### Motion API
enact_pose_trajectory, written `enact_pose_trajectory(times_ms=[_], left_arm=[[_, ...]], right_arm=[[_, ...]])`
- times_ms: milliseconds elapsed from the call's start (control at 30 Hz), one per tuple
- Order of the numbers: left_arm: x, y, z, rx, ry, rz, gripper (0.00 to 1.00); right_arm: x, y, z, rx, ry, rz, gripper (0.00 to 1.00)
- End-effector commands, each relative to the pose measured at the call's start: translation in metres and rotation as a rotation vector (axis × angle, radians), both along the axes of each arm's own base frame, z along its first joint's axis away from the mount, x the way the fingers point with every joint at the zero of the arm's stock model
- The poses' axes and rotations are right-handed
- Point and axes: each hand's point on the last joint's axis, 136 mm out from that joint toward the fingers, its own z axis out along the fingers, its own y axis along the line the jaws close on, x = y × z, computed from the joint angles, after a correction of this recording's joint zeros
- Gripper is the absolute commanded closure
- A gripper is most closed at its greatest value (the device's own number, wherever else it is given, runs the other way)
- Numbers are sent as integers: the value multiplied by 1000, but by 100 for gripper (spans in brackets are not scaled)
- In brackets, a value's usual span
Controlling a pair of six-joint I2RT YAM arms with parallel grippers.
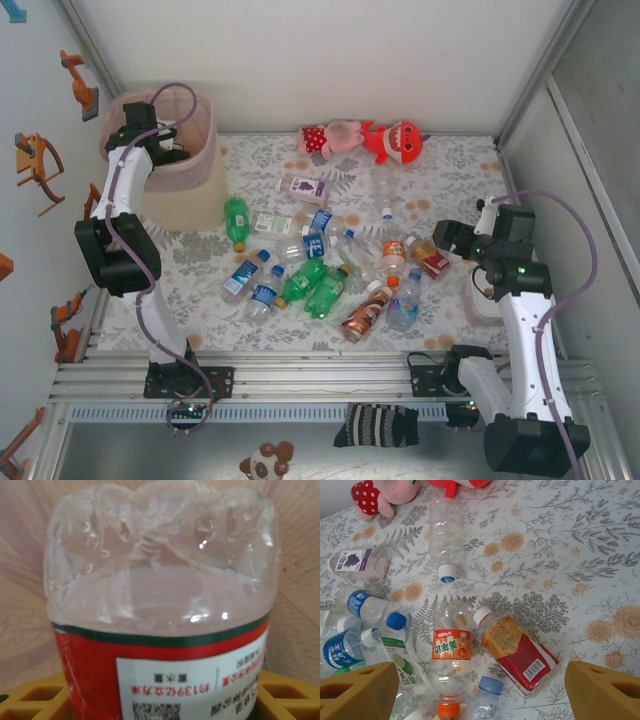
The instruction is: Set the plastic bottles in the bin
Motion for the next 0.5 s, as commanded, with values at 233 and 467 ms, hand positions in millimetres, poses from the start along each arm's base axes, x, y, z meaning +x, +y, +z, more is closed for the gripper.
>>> enact_pose_trajectory(times_ms=[233,467], left_arm=[[-16,2,-60,3,170,-7,26],[-16,-2,-41,-17,124,-9,21]], right_arm=[[4,-1,-18,15,90,-13,15],[12,2,-18,29,111,5,17]])
